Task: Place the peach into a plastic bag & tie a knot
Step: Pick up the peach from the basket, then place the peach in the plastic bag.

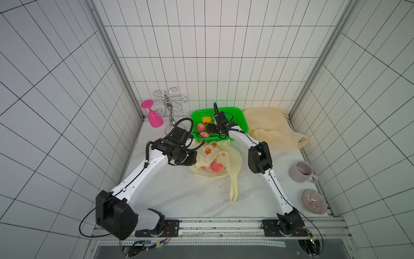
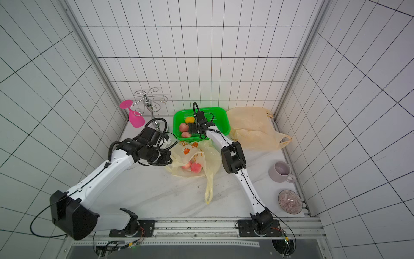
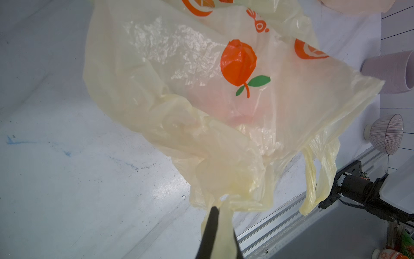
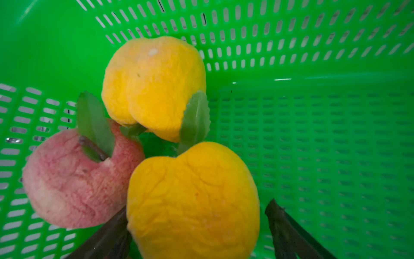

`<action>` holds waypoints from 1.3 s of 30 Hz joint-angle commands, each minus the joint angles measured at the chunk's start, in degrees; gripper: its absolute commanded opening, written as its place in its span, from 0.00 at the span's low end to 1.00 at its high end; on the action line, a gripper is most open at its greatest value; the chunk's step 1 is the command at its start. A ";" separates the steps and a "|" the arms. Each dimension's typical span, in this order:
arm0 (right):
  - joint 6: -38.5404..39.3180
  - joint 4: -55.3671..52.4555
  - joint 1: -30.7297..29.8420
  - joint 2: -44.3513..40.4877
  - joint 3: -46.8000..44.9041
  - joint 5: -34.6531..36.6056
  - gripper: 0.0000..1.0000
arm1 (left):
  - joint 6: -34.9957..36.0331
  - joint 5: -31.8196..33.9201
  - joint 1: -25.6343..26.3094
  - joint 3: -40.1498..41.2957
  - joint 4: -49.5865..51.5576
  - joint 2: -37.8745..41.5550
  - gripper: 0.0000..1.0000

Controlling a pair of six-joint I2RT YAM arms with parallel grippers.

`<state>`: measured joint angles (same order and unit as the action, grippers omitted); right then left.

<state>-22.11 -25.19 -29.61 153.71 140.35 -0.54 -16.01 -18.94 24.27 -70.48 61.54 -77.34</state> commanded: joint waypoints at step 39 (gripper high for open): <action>-8.26 -7.06 -25.99 -82.48 -75.91 -5.46 0.09 | -4.97 -2.25 0.62 -13.37 -4.21 -0.80 0.00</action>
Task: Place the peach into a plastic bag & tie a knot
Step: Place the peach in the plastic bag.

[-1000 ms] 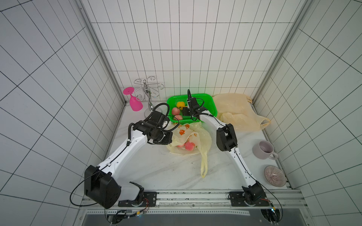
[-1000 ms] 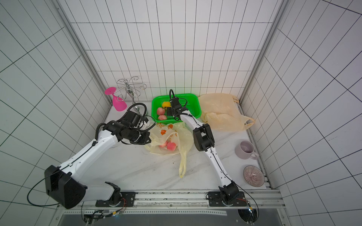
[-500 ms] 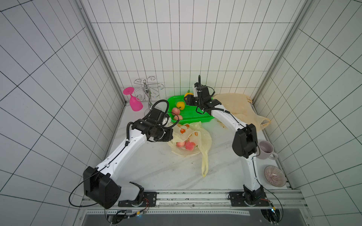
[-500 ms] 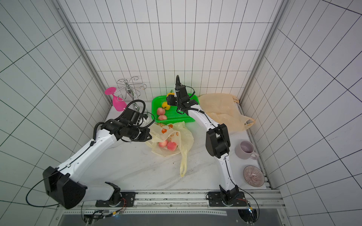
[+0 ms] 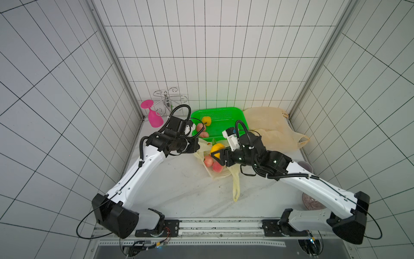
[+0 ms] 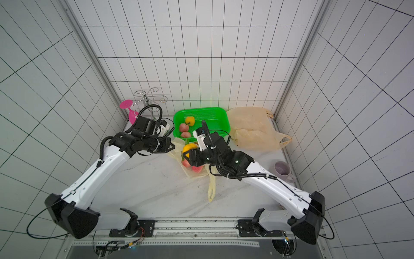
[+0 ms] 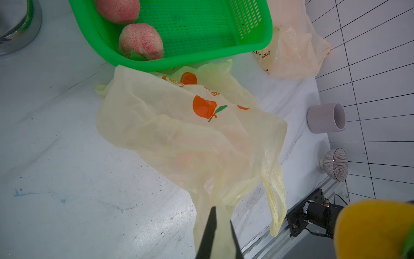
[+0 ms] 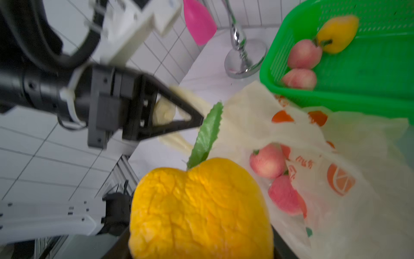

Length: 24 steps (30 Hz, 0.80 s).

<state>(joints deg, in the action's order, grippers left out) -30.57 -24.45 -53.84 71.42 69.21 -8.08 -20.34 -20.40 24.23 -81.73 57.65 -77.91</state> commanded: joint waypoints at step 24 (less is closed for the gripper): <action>6.53 5.13 4.31 23.99 3.30 22.09 0.86 | -5.06 -2.34 3.66 3.29 -4.36 3.01 0.00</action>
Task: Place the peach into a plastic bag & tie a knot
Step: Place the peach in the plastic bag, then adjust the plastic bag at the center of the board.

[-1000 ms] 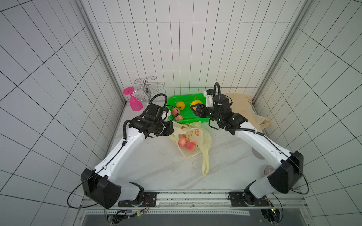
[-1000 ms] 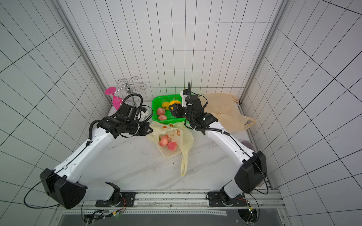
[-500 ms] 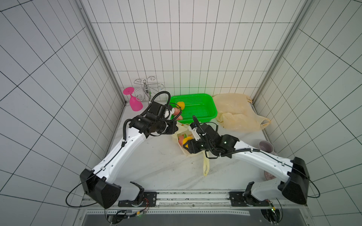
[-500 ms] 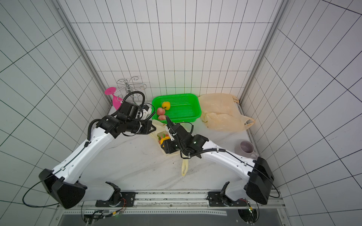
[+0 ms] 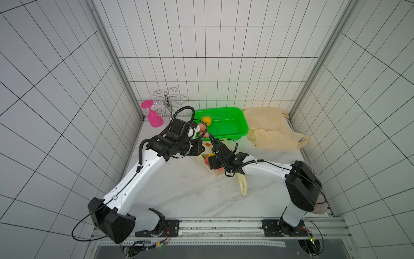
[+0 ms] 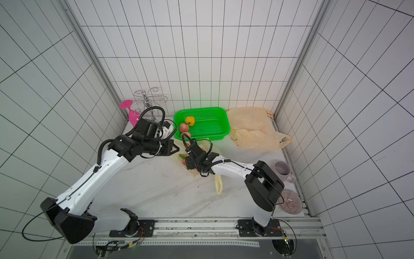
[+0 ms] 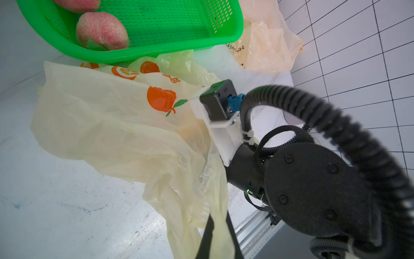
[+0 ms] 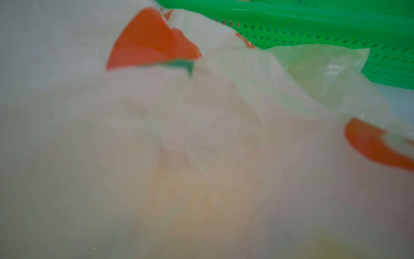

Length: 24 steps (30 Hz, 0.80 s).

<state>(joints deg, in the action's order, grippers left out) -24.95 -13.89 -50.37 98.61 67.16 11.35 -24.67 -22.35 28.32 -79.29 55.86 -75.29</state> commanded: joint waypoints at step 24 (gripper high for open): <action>-13.89 -41.77 11.78 -37.38 -8.84 -26.31 0.82 | 0.98 -0.26 -3.18 -5.15 -3.83 -5.10 0.00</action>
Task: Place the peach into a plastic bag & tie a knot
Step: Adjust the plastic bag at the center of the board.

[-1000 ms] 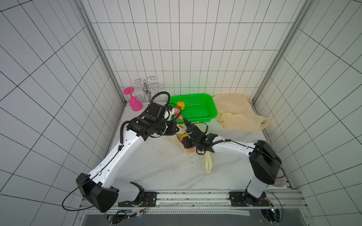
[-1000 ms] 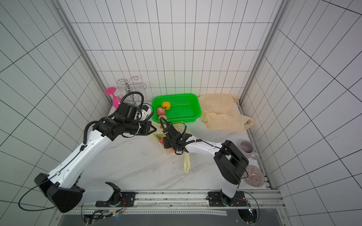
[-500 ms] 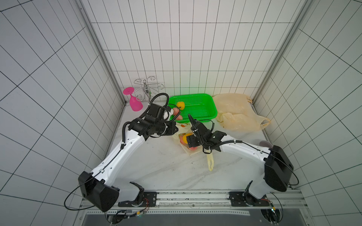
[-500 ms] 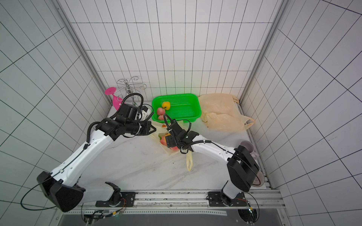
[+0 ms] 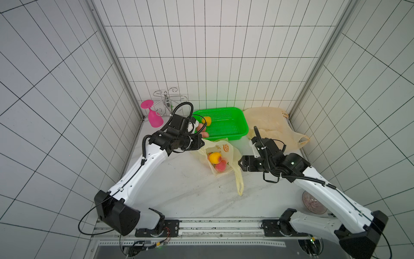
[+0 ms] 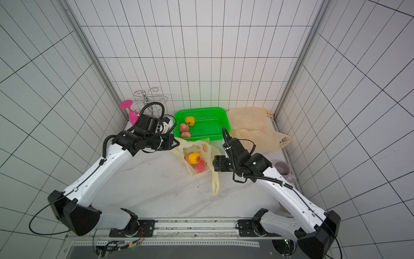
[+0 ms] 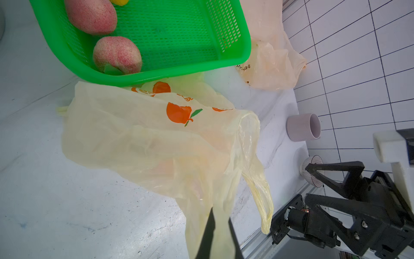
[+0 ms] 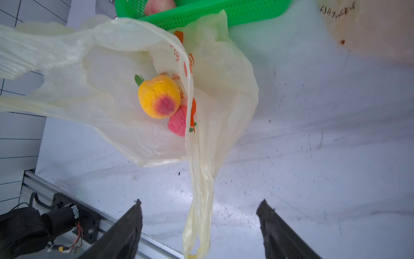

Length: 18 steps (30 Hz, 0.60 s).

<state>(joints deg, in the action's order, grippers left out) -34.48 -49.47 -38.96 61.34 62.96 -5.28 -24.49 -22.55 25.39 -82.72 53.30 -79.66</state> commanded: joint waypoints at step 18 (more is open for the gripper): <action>-16.33 22.69 0.01 6.18 -21.53 -21.47 0.36 | 0.37 1.32 -0.25 -3.06 -2.76 -1.84 0.00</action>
<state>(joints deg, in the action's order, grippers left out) -47.05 -34.30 -38.98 67.70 44.12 -25.17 -24.43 -22.22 25.39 -84.42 52.16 -81.10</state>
